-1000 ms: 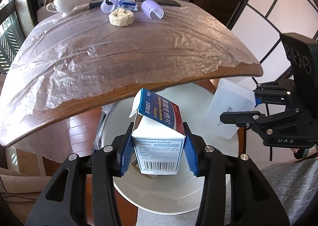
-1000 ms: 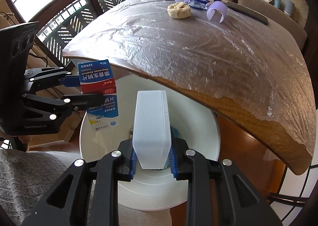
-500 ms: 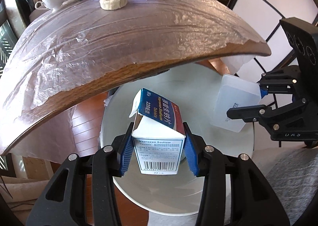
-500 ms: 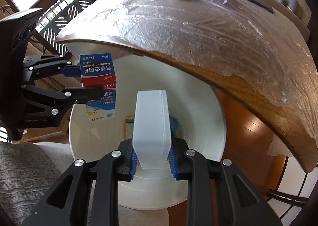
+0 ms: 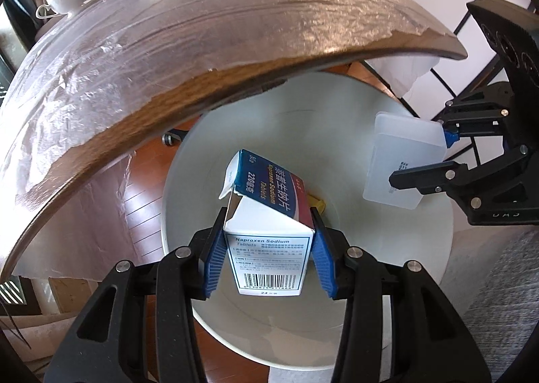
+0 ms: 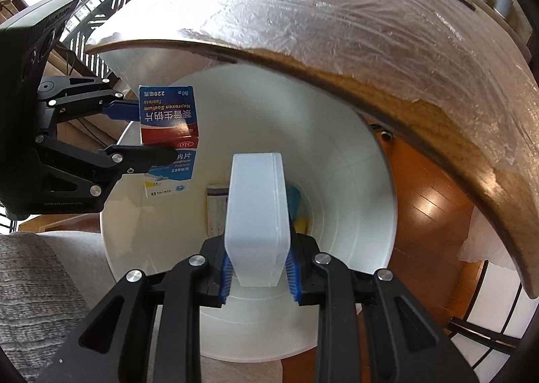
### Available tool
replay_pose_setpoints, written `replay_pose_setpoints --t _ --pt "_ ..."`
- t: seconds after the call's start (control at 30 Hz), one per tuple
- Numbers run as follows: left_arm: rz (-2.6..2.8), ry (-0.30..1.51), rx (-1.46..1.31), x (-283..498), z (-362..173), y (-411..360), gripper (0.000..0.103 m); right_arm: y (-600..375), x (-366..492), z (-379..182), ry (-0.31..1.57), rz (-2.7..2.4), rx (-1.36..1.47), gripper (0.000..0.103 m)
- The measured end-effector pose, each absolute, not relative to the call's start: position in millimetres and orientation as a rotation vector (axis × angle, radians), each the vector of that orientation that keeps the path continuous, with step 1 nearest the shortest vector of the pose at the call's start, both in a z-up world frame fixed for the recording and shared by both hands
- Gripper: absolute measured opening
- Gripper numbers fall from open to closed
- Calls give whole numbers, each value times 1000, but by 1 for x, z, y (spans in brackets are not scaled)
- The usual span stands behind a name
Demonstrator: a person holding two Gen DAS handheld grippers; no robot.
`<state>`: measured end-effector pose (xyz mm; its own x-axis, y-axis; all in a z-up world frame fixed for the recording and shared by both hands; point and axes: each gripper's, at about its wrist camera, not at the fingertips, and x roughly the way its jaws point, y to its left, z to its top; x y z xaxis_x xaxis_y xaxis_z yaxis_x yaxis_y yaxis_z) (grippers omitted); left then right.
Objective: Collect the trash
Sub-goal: 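Lift and carry the naproxen box and white container over the trash bin, then open the left tool to drop the naproxen box while the right tool drops the container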
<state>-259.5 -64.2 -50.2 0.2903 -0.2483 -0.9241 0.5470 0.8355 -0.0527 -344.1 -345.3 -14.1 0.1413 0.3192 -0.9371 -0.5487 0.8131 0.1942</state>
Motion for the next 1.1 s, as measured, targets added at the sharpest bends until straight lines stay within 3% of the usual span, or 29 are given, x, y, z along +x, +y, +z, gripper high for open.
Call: replay_pose_setpoints --t 1.0,1.07,1.1 --pt "-553 1220 394 -254 -92 -101 48 -329 -336 -35 1351 627 -222 27" --pt "-556 1247 383 -251 -98 -103 56 -331 -335 -30 1338 627 -213 40" --pt "-546 1263 375 -251 -101 -102 61 -332 -336 -27 1330 614 -210 68"
